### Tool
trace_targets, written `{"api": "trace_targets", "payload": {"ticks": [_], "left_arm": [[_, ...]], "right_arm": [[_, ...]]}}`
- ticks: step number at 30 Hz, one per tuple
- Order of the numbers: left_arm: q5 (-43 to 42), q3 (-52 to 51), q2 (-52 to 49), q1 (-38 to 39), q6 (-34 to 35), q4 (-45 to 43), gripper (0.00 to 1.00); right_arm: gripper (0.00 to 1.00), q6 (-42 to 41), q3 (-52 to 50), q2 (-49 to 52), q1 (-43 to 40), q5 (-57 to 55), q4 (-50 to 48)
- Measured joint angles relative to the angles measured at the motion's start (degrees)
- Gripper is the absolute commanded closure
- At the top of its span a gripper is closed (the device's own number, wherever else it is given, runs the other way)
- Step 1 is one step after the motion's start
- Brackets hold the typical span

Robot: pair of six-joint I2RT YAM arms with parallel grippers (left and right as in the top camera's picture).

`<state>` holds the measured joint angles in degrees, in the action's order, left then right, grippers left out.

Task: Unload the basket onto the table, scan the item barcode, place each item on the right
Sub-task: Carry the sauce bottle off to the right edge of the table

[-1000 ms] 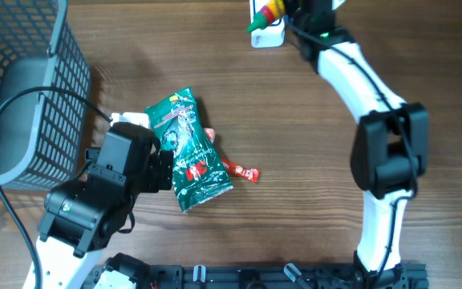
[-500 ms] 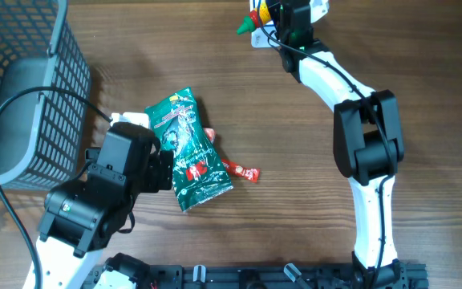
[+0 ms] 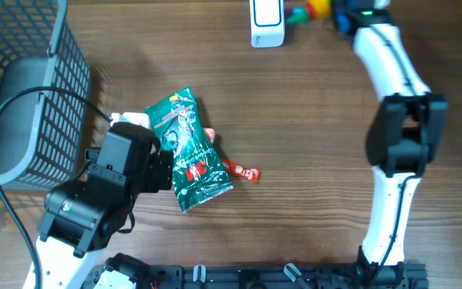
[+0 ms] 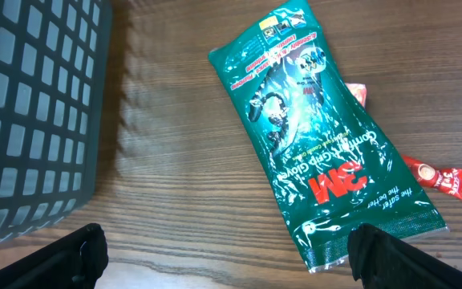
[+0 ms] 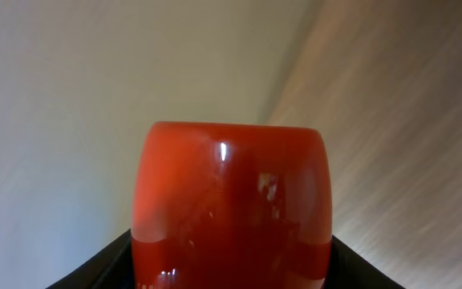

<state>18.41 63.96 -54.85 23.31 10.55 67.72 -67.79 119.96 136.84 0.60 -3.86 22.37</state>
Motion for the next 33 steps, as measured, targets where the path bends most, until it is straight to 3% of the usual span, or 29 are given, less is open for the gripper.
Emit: {"api": "trace_targets", "payload": {"ticks": [6,13,18,25,30,33], "left_arm": [[0.0,0.0,0.0,0.0,0.0,0.0,0.0],[0.0,0.0,0.0,0.0,0.0,0.0,0.0],[0.0,0.0,0.0,0.0,0.0,0.0,0.0],[0.0,0.0,0.0,0.0,0.0,0.0,0.0],[0.0,0.0,0.0,0.0,0.0,0.0,0.0],[0.0,0.0,0.0,0.0,0.0,0.0,0.0]], "right_arm": [[0.54,5.2,0.2,0.0,-14.9,-2.8,10.8],[0.5,11.2,0.2,0.0,-27.9,-9.9,13.2],[0.4,13.2,0.2,0.0,-35.3,-11.8,13.6],[0.2,19.6,0.2,3.3,-39.5,-12.1,14.3],[0.15,20.6,0.2,3.5,-39.0,-12.1,14.9],[0.01,21.0,0.2,3.5,-39.0,-12.1,15.6]]}}
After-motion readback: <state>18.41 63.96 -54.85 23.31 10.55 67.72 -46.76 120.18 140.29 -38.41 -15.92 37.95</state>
